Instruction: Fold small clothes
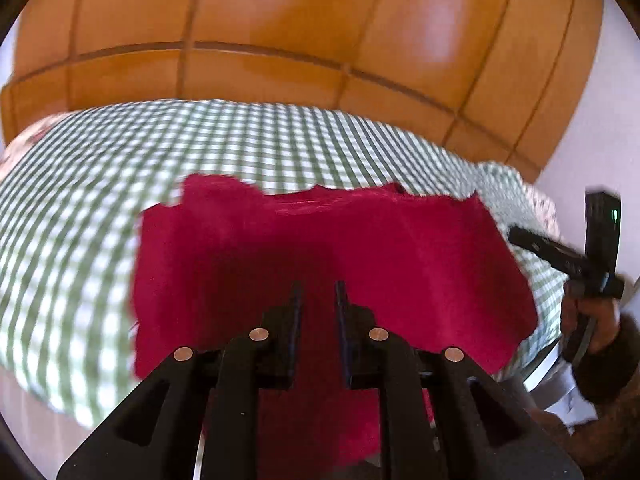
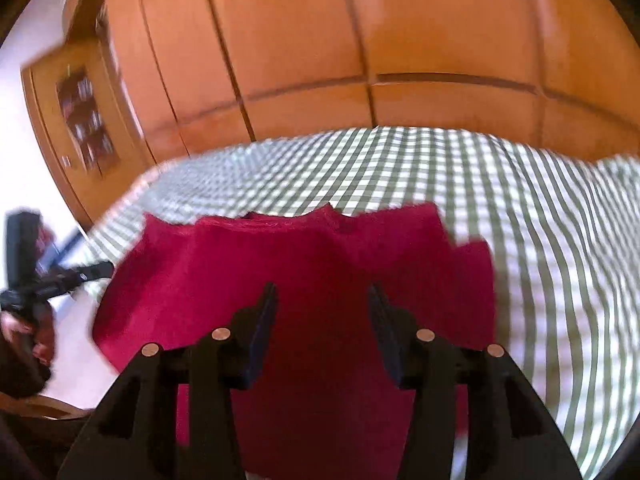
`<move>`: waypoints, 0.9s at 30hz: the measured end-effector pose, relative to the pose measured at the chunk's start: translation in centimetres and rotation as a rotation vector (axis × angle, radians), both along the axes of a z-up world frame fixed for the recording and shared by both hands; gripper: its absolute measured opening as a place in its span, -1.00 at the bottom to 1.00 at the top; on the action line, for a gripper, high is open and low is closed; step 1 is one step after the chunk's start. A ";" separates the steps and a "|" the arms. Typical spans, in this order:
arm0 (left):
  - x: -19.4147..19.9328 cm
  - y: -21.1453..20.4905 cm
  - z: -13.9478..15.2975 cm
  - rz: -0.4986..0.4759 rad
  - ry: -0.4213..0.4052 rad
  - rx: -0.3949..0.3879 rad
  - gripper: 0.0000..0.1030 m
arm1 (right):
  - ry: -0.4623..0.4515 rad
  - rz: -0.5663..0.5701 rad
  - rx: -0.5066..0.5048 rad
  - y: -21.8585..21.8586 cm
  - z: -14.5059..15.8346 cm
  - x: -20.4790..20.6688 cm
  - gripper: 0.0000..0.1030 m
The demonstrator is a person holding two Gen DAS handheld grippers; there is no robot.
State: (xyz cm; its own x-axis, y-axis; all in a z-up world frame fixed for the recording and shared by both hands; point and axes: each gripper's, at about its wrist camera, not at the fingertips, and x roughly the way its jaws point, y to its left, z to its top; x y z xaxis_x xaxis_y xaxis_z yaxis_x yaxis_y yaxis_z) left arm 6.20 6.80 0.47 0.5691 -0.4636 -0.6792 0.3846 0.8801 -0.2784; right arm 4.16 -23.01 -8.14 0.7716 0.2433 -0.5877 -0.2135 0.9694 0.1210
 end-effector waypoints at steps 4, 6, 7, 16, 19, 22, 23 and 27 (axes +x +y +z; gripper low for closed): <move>3.9 -1.7 -1.2 0.040 0.023 0.063 -0.73 | 0.049 -0.005 -0.059 1.2 -1.6 4.3 -0.14; 6.1 -2.0 -2.1 0.083 0.050 0.083 -0.73 | 0.066 -0.021 -0.091 0.9 -2.5 5.8 -0.15; 7.2 -2.0 -2.7 0.097 0.064 0.092 -0.73 | 0.075 -0.037 -0.098 0.5 -2.8 6.5 -0.16; 12.3 1.6 -7.5 0.107 0.121 -0.100 -0.73 | 0.115 -0.220 0.032 -5.1 -6.0 9.0 -0.48; 11.8 2.0 -7.4 0.106 0.113 -0.122 -0.73 | 0.103 -0.225 0.004 -4.5 -6.0 9.1 -0.45; 10.5 1.6 -7.0 0.121 0.077 -0.095 -0.73 | 0.100 -0.223 -0.014 -3.8 -6.0 9.1 -0.43; 10.0 1.6 -6.9 0.129 0.069 -0.082 -0.73 | 0.099 -0.223 -0.014 -3.7 -5.6 9.4 -0.43; 8.2 2.2 -6.2 0.185 0.033 -0.055 -0.73 | 0.096 -0.221 -0.015 -3.8 -5.8 9.4 -0.42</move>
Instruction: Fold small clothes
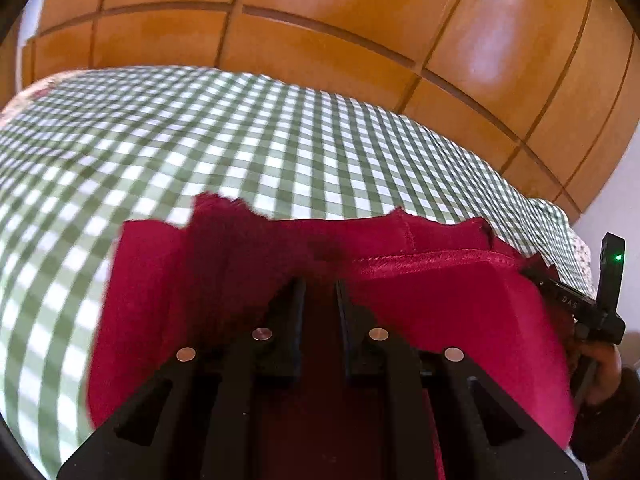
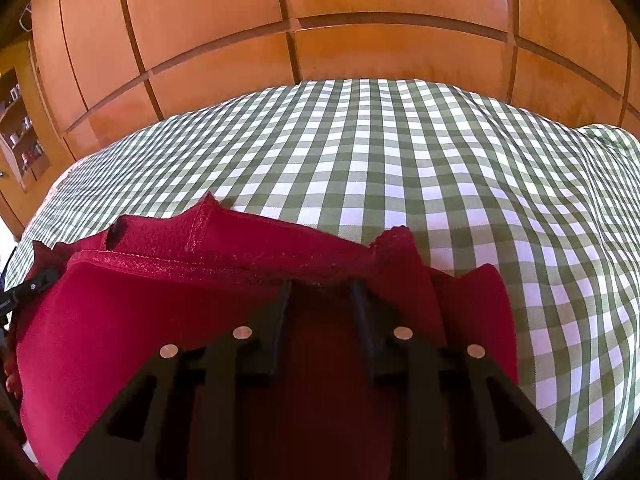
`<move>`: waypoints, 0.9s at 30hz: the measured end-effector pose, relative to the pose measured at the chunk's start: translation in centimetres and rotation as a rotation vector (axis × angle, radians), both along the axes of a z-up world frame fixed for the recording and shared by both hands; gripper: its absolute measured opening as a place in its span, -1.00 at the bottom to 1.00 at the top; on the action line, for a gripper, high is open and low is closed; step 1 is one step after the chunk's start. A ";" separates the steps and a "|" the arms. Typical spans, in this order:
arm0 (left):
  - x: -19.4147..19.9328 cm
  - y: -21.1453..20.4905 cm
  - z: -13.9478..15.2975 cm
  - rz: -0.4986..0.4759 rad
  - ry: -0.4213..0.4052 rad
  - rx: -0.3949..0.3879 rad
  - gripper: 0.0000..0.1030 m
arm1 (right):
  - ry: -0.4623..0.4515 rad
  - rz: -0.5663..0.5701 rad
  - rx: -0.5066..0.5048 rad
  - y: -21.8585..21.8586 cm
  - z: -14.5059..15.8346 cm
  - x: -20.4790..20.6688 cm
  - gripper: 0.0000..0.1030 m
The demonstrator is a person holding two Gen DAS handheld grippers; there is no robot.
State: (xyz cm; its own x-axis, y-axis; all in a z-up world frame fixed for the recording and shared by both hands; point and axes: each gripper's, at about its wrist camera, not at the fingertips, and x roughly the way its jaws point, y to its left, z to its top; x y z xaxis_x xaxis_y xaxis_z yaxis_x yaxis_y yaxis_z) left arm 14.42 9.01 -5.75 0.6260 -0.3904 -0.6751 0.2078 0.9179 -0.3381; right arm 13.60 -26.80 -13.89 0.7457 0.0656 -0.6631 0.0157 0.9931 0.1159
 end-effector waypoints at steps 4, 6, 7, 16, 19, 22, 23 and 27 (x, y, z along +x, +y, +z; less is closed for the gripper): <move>-1.9 1.1 0.2 0.033 -0.040 0.045 -0.73 | -0.002 0.007 -0.003 0.1 0.0 0.0 -0.37; -2.7 1.3 0.3 0.023 -0.062 0.078 -0.73 | -0.002 0.008 -0.009 0.3 0.0 0.2 -0.36; -2.8 1.3 0.2 0.014 -0.069 0.093 -0.73 | -0.002 0.007 -0.015 0.4 0.0 0.2 -0.35; -2.0 1.4 -0.1 0.013 -0.055 0.071 -0.73 | -0.005 0.006 -0.037 0.6 -0.2 0.2 -0.34; -2.8 2.2 0.5 0.036 -0.033 0.015 -0.68 | -0.014 0.024 -0.038 0.8 0.0 0.0 -0.20; -4.1 2.8 1.6 0.039 -0.053 -0.014 0.46 | -0.026 0.058 -0.062 1.6 0.2 -0.3 0.22; -4.7 2.9 2.1 0.077 -0.081 0.014 0.86 | -0.037 0.061 -0.095 2.2 0.3 -0.6 0.30; -6.8 3.6 3.7 0.100 -0.187 0.057 0.86 | -0.062 0.003 -0.207 3.3 0.5 -1.1 0.73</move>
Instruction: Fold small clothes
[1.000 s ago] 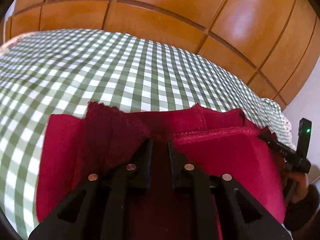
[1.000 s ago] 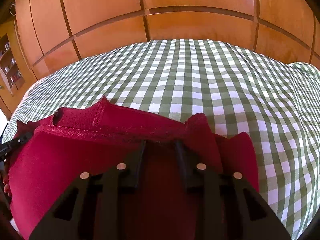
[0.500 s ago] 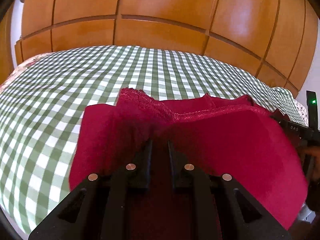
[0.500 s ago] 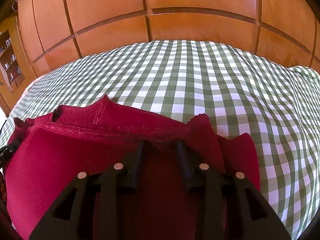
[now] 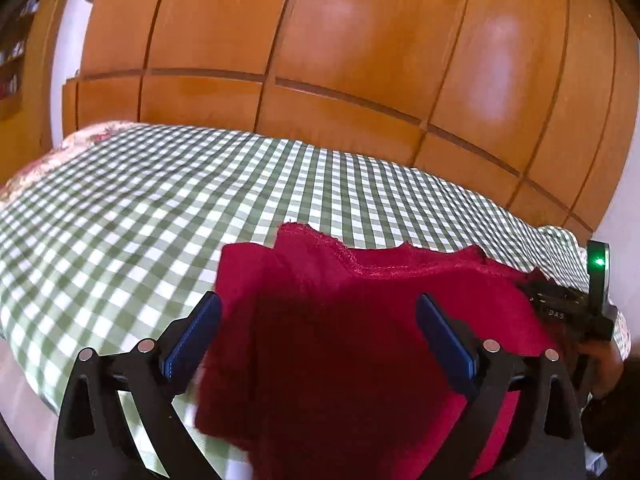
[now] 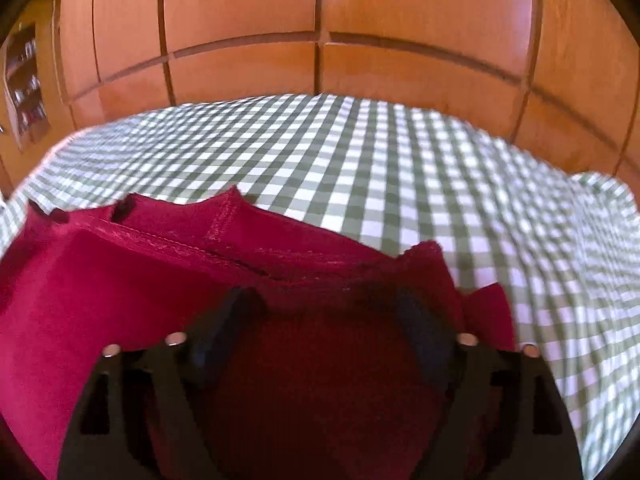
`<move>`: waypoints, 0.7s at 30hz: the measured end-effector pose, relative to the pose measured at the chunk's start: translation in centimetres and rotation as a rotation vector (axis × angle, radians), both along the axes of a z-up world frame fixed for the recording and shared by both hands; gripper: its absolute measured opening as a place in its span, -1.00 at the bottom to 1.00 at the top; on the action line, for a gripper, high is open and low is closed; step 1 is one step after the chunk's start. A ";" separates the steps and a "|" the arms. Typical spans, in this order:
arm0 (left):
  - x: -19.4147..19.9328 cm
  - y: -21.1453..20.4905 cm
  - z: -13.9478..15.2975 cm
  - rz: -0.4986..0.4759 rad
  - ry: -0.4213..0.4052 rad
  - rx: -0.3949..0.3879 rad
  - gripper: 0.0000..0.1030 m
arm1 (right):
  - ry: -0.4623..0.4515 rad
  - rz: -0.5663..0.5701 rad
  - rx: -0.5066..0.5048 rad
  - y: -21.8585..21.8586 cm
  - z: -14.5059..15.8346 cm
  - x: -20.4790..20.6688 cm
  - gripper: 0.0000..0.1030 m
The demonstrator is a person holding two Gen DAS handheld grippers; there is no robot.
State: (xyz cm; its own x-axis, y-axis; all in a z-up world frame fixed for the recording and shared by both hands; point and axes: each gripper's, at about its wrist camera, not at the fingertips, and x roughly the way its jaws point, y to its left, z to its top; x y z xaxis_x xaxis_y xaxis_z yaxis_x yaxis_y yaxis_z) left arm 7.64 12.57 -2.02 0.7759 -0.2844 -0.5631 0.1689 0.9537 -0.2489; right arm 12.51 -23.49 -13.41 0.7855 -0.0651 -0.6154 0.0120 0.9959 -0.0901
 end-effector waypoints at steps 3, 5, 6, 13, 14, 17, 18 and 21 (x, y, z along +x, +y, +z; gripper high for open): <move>0.0 0.6 -0.6 0.013 0.060 0.004 0.88 | 0.000 -0.009 -0.018 0.1 -0.1 0.0 0.76; 0.2 1.2 -1.4 0.025 0.107 -0.029 0.88 | -0.003 -0.014 -0.024 0.1 -0.1 -0.1 0.78; 0.2 1.7 -2.0 0.028 0.147 -0.063 0.88 | -0.008 -0.018 -0.029 0.1 -0.1 -0.2 0.80; -0.3 3.3 -4.3 0.009 0.265 -0.254 0.88 | -0.001 -0.049 -0.057 0.2 0.5 -1.2 0.95; -0.4 3.3 -4.3 0.005 0.266 -0.259 0.88 | -0.003 -0.062 -0.062 0.2 0.7 -1.7 0.95; -0.8 3.3 -4.3 0.003 0.276 -0.314 0.91 | -0.008 -0.087 -0.043 0.5 1.1 -3.6 0.96; -0.9 3.3 -4.3 0.010 0.279 -0.322 0.91 | -0.015 -0.090 -0.035 0.6 1.2 -4.4 0.96; -0.8 3.1 -4.3 0.023 0.286 -0.314 0.91 | -0.042 -0.075 -0.028 1.5 1.3 -7.1 0.96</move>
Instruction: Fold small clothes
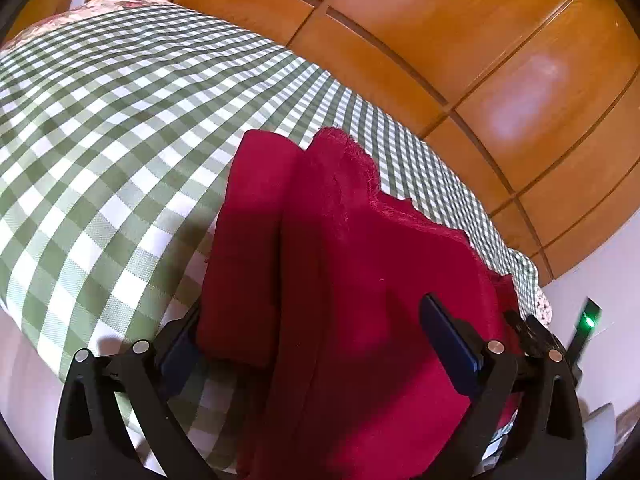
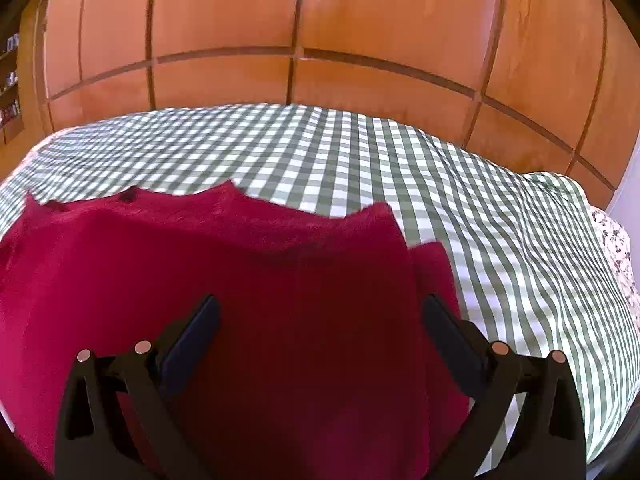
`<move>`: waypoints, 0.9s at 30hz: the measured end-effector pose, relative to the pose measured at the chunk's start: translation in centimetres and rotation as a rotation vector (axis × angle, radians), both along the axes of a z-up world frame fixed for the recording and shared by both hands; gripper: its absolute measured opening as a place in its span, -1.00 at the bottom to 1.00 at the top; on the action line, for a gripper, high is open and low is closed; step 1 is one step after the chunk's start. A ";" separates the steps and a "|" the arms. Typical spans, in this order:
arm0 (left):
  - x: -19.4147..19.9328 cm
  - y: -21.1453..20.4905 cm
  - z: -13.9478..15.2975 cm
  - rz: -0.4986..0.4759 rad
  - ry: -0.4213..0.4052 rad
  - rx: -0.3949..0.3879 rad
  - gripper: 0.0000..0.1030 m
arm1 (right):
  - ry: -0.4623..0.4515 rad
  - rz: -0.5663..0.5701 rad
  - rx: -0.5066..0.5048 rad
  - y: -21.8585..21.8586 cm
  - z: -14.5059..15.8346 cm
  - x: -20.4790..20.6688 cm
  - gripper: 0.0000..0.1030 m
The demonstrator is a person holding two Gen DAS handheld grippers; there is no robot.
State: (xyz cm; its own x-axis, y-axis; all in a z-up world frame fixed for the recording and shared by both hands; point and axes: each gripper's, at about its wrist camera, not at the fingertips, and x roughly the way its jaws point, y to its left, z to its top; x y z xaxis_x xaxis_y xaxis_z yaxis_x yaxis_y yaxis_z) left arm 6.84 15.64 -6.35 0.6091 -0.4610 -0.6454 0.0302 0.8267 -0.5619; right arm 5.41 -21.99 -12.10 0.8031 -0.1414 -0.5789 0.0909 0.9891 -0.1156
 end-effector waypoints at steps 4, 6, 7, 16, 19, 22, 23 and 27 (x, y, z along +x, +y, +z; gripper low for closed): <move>-0.3 -0.4 -0.1 -0.004 -0.020 0.047 0.92 | -0.026 0.030 0.001 1.3 -0.1 -2.8 0.96; -0.3 -1.0 -0.3 -0.019 -0.030 0.089 0.92 | -0.022 0.035 -0.011 1.9 -0.4 -3.6 0.96; -0.4 -1.2 -0.4 -0.027 -0.039 0.111 0.92 | -0.014 0.035 -0.028 2.3 -0.7 -3.8 0.96; -0.4 1.0 -1.5 0.031 -0.067 -0.066 0.92 | -0.030 0.037 -0.103 3.8 -3.9 -4.1 0.96; -0.5 1.2 -1.6 0.053 -0.067 -0.113 0.92 | -0.037 0.044 -0.077 3.5 -4.1 -4.1 0.96; -0.5 1.3 -1.6 0.049 -0.067 -0.134 0.91 | -0.051 0.041 -0.058 3.2 -4.2 -4.3 0.96; -0.4 1.3 -1.6 0.051 -0.065 -0.142 0.88 | -0.054 0.040 -0.046 3.1 -4.2 -4.3 0.96; -0.4 1.9 -1.8 0.100 -0.032 -0.179 0.63 | -0.063 0.037 -0.010 2.7 -4.3 -4.3 0.96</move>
